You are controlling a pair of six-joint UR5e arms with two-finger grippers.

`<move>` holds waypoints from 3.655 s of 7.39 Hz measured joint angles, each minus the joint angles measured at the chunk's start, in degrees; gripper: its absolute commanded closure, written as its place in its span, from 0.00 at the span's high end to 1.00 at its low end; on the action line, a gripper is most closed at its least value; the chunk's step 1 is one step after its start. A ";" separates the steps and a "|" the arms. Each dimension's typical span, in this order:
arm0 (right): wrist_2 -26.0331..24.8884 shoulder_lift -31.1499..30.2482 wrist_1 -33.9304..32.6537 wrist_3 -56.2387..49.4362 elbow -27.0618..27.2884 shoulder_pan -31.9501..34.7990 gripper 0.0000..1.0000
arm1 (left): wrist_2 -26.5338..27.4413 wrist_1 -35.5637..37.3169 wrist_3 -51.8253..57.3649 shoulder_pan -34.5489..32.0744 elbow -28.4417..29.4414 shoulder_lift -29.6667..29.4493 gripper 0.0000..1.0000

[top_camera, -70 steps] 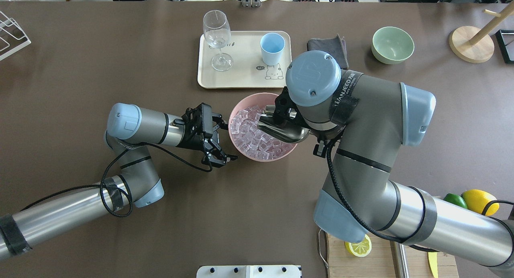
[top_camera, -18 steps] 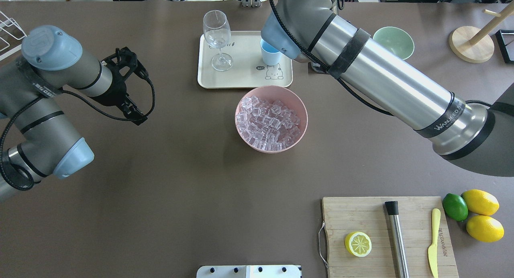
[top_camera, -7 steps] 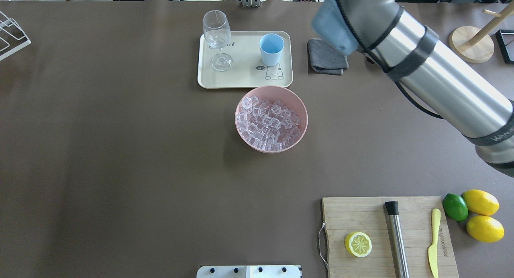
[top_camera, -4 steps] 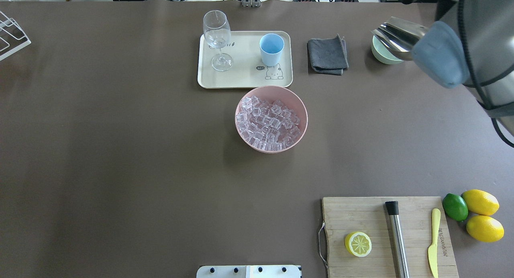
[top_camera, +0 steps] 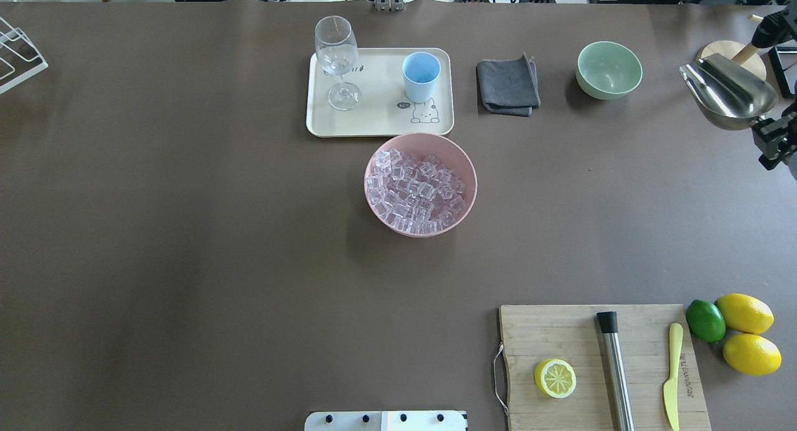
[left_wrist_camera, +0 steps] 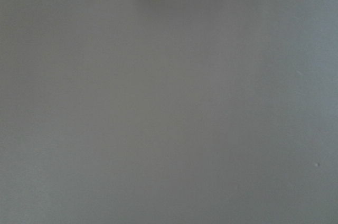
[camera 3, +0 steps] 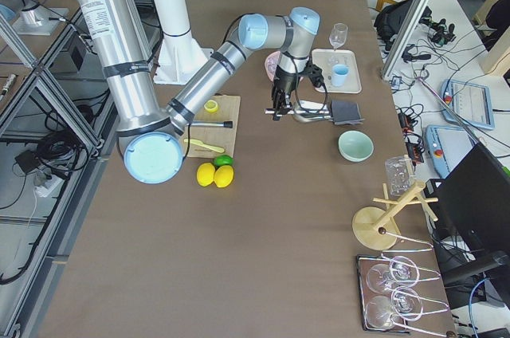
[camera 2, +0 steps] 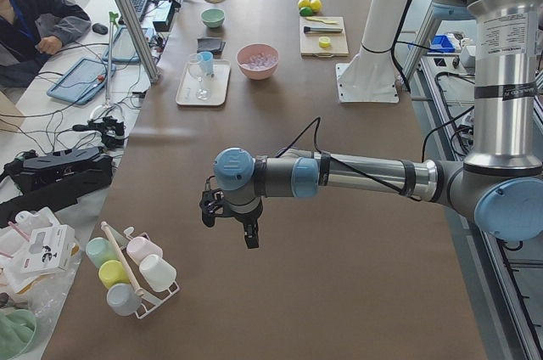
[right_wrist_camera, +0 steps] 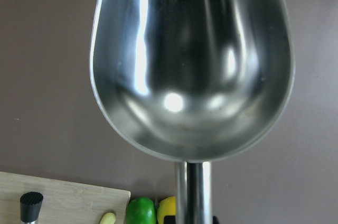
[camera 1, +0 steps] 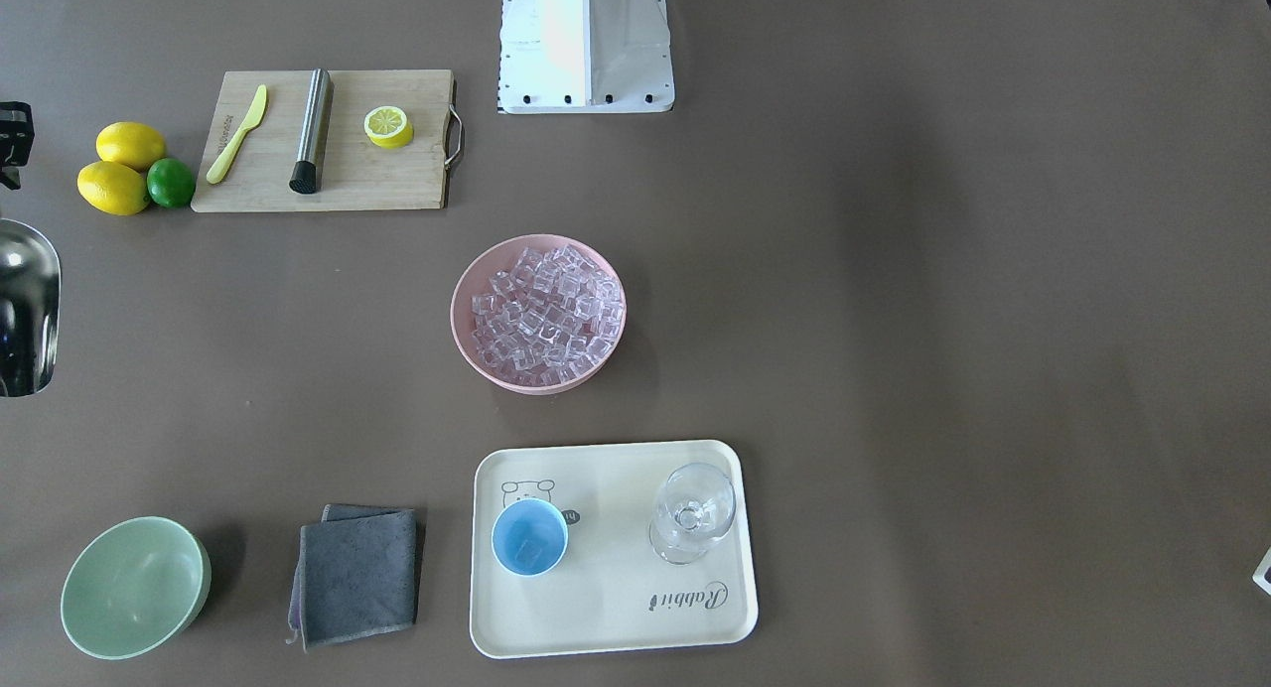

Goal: Put ice in cup with scoop
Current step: 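Carry the empty scoop back with the right gripper while the left arm retracts, then lower the scoop onto the table and open the right gripper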

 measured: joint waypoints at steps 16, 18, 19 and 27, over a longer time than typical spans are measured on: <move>5.26 -14.22 48.35 38.38 -18.39 -17.06 0.17 | 3.55 0.47 12.32 -1.19 3.51 -0.13 0.99; 5.93 -14.16 52.32 38.44 -21.41 -17.10 0.70 | 3.52 0.48 12.37 -1.10 3.55 -0.13 0.99; 6.38 -14.11 53.61 38.45 -22.31 -17.11 0.99 | 3.47 0.51 12.38 -1.08 3.59 -0.13 0.99; 7.24 -14.88 52.82 39.99 -14.57 -6.63 1.00 | 3.26 0.39 12.89 -0.95 4.32 -0.21 0.99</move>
